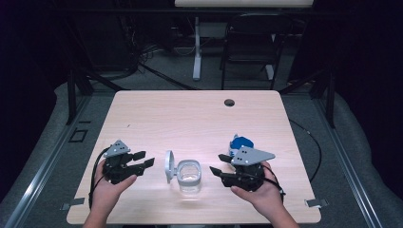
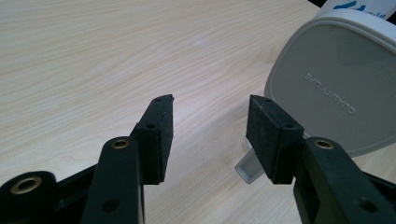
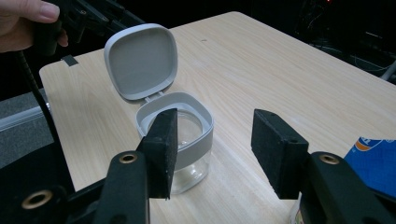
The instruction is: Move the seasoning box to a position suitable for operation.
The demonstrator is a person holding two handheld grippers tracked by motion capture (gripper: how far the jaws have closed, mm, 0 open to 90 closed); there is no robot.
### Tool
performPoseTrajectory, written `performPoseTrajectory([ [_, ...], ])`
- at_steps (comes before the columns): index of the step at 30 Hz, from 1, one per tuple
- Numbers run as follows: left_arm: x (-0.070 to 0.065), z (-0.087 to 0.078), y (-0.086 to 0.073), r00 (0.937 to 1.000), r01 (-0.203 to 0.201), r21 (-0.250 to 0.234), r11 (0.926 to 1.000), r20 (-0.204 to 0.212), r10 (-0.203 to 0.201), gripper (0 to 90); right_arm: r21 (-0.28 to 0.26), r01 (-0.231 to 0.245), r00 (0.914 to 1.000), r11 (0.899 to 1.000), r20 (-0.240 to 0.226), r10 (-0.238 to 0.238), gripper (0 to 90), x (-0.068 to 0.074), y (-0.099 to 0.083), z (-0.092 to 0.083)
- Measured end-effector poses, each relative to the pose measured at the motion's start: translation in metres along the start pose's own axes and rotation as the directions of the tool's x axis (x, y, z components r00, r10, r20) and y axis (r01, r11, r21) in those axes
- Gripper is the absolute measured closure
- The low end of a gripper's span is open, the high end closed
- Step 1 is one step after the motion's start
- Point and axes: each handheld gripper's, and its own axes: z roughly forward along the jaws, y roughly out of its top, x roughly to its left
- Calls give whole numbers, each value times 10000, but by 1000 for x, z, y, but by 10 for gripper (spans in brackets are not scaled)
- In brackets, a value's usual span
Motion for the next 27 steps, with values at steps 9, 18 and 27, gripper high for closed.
performPoseTrajectory([
  [9,-1,1,0,9999,-120,-83,9999,-79,120,476,5,-75,9999,10000,110,75,450,-2,-4,-7],
  [18,0,1,-1,9997,-164,-153,9997,-161,162,448,130,-256,9985,9996,494,249,435,-10,-13,-20],
  [27,2,2,-2,9992,-60,1,10000,-400,60,409,370,-617,9917,9974,1156,571,420,-25,-26,-33],
])
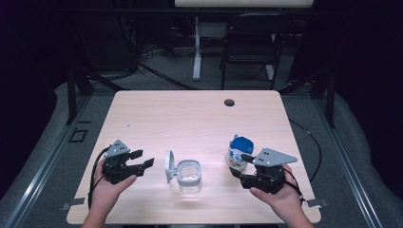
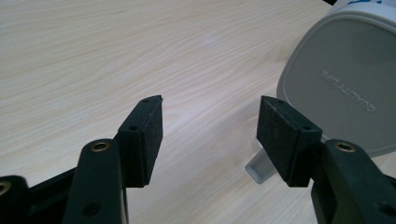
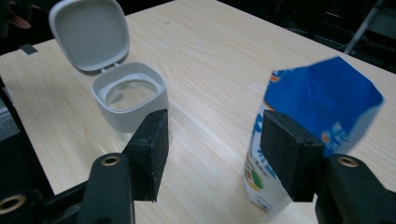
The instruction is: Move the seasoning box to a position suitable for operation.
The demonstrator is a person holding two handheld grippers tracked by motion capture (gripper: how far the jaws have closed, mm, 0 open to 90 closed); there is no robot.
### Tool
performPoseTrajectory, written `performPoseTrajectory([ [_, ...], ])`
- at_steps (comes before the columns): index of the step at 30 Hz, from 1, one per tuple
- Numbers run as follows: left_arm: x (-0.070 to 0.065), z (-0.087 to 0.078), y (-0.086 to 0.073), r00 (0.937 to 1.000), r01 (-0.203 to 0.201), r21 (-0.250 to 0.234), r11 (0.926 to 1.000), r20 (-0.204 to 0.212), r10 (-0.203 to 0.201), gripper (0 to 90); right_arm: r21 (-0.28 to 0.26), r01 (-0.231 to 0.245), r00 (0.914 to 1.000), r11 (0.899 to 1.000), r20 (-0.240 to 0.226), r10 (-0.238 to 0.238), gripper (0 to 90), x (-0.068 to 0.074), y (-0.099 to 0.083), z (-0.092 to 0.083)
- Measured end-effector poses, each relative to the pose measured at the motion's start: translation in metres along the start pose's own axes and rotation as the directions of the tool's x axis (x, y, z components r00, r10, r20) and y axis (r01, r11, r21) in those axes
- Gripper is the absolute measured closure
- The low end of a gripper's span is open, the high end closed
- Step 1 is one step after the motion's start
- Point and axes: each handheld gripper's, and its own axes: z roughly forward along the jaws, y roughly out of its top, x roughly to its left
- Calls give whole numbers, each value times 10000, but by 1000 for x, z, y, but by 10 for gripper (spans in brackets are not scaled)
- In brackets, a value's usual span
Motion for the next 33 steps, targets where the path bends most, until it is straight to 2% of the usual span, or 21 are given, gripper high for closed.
performPoseTrajectory([
  [12,2,-1,-1,10000,68,47,10000,-65,-67,406,16,-468,9968,9989,652,466,419,-15,-9,-9],
  [15,2,-1,-1,9999,73,57,10000,-76,-73,406,65,-592,9924,9982,1083,582,409,-18,-12,-8],
  [16,2,-1,-1,10000,37,75,10000,-66,-36,406,65,-592,9924,9982,1083,582,409,-18,-12,-8],
  [18,2,-1,-1,9999,73,66,10000,-86,-73,406,128,-746,9897,9971,1236,725,403,-21,-14,-7],
  [26,4,-1,-1,9999,57,46,10000,-125,-56,406,190,-1096,9851,9938,1352,1061,403,-29,-19,7],
  [33,6,-2,-2,9999,92,-30,10000,-145,-93,406,292,-1144,9822,9930,1531,1087,403,-35,-24,19],
])
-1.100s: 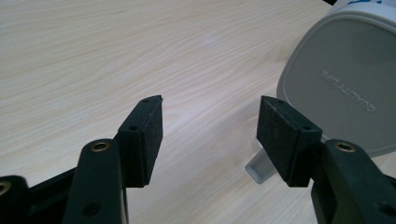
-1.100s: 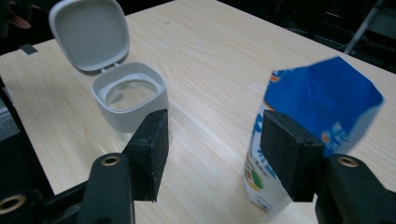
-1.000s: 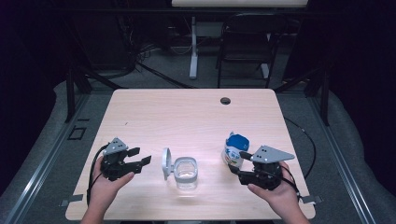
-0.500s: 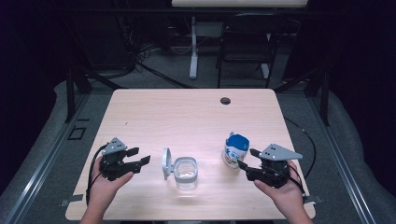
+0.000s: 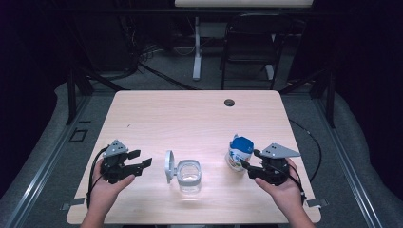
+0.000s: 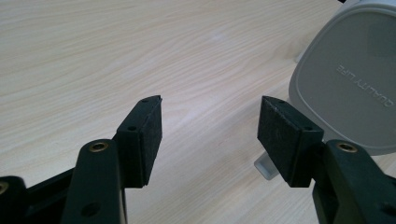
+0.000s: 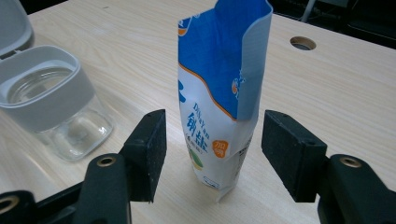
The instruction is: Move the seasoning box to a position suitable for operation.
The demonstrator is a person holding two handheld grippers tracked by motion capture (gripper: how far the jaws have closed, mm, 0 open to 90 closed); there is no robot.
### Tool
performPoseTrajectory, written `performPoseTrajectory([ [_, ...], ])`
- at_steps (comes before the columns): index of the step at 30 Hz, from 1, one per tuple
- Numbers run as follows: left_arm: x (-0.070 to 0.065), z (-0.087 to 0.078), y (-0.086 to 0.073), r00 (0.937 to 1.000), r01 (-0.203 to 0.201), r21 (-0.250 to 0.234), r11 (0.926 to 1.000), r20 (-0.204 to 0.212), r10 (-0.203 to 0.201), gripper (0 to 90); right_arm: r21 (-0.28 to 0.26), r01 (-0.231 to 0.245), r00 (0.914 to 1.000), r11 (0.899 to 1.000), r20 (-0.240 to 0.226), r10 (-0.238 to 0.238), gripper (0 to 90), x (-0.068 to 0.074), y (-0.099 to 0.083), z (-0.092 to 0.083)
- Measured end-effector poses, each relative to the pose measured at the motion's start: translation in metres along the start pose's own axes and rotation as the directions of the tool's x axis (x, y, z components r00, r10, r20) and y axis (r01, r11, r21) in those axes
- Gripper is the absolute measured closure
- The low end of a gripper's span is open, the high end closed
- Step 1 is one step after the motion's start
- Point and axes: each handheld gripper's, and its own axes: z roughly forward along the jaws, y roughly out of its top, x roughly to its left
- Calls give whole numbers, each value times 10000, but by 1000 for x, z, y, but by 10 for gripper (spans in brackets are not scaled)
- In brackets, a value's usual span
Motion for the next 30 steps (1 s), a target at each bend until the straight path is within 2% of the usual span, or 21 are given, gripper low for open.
performPoseTrajectory([
  [6,2,-1,0,10000,64,17,10000,-33,-64,406,101,-83,9999,9999,-73,83,402,-2,-6,15],
  [10,3,-1,-1,9999,112,-9,9999,-35,-112,406,106,-10,10000,9999,47,9,398,-3,-9,22],
  [18,6,-3,-1,9999,128,0,9999,-95,-128,406,162,-171,9998,9997,52,170,396,-5,-15,32],
  [30,7,-3,-3,9996,246,-48,9997,-132,-247,406,270,-112,9999,9996,73,110,386,-4,-21,43],
])
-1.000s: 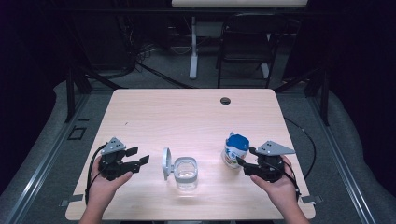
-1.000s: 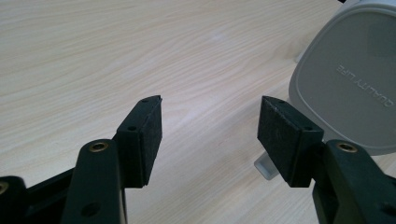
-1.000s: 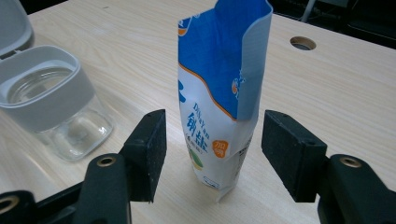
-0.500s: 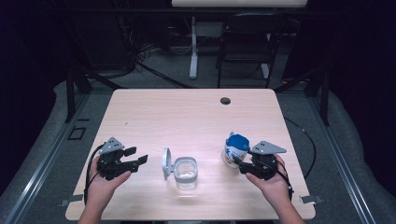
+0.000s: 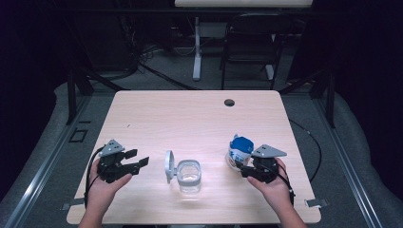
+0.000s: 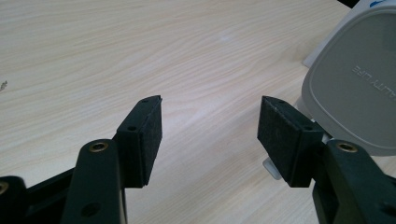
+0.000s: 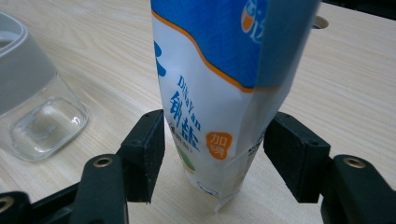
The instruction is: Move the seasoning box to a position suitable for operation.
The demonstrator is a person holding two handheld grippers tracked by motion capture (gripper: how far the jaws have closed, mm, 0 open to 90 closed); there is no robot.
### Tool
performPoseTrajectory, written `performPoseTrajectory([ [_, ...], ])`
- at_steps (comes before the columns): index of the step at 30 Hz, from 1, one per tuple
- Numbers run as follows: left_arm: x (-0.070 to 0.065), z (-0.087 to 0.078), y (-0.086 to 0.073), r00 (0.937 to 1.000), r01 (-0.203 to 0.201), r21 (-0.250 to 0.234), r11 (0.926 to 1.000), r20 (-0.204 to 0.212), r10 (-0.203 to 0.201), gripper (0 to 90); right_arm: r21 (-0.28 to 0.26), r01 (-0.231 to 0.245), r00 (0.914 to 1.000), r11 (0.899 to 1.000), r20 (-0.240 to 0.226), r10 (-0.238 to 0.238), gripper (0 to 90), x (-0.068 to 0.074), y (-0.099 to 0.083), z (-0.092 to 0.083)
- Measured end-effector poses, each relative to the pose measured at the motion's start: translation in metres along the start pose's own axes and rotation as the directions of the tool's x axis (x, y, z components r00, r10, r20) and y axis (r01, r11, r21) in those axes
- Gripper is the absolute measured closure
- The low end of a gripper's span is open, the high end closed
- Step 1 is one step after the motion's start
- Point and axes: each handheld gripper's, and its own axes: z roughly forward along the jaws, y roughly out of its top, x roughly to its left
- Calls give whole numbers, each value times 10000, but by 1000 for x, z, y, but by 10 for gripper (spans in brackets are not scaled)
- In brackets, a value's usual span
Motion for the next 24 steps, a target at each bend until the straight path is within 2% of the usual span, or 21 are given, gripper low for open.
performPoseTrajectory([
  [6,2,0,-1,10000,-14,21,10000,7,14,406,-47,-109,9999,9999,37,109,373,1,-4,6],
  [24,3,0,-1,10000,79,-61,10000,-15,-79,406,-122,40,9994,9999,337,-36,355,5,-11,18],
])
